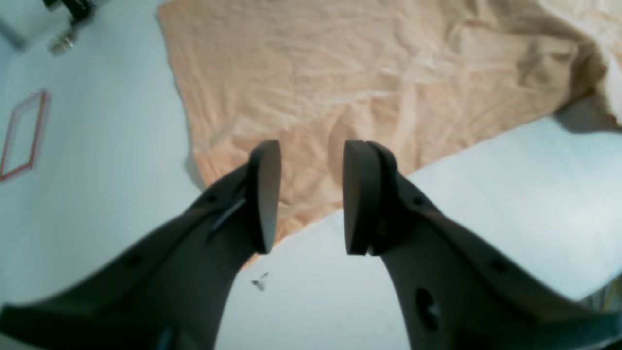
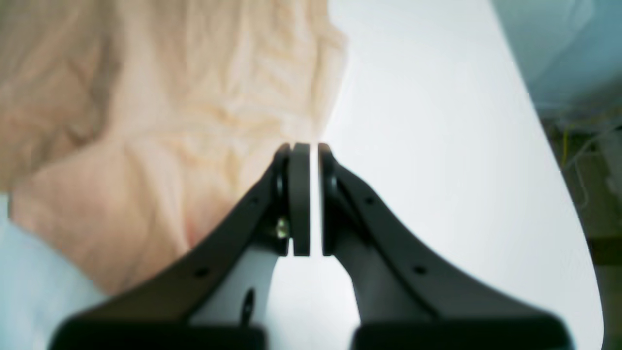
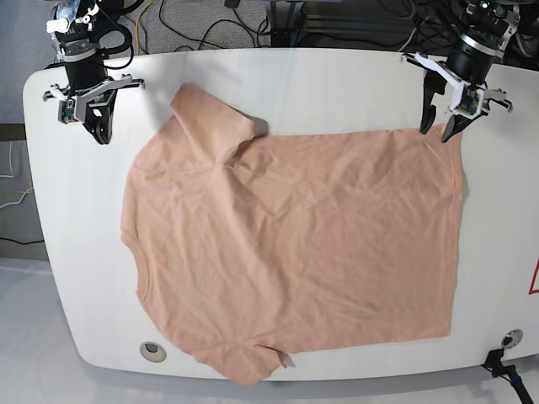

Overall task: Fold the T-shirt properly
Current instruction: 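Move both grippers down over the shoulder edge of the peach T-shirt, then position right gripper above the sleeve shoulder, left above the other shoulder corner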

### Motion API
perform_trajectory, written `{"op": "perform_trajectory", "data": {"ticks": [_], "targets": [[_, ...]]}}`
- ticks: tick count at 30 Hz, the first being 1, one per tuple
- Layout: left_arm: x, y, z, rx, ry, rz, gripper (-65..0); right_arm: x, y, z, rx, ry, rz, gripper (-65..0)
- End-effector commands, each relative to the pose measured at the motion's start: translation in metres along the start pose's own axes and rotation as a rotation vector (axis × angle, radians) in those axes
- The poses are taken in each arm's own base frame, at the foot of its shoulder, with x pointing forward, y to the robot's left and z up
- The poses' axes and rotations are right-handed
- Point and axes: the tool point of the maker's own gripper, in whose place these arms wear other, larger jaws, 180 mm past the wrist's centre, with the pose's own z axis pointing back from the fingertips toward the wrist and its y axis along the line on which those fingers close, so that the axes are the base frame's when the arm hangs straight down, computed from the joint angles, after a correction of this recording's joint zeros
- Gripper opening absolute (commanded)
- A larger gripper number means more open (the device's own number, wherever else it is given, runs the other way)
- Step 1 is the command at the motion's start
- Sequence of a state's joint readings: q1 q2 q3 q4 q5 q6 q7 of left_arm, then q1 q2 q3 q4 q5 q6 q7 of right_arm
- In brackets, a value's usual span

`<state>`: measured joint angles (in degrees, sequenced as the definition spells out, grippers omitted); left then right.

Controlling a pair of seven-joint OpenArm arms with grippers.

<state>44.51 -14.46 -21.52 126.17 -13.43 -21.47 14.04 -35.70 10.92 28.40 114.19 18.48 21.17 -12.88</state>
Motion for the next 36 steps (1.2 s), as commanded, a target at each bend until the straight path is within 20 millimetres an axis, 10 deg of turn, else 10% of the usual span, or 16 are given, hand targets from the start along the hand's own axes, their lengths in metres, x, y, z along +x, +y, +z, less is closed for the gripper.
{"op": "perform_trajectory", "data": {"ticks": [1, 8, 21, 36], "targets": [[0.015, 0.015, 0.001, 0.031, -0.041, 0.026, -43.1, 0.002, -0.011, 0.003, -0.072, -0.009, 0.008, -63.3], [0.022, 0.059, -0.001, 0.093, -0.005, -0.074, -41.9, -0.029, -0.008, -0.002, -0.172, 0.113, 0.075, -62.4], [0.028, 0.078, -0.006, 0.096, 0.000, -0.167, -40.1, -0.113, 0.007, -0.030, -0.056, 0.336, -0.026, -43.3], [0.032, 0.077, -0.005, 0.053, -0.049, -0.002, -40.3, -0.092, 0.020, -0.059, -0.035, 0.295, -0.066, -43.3]]}}
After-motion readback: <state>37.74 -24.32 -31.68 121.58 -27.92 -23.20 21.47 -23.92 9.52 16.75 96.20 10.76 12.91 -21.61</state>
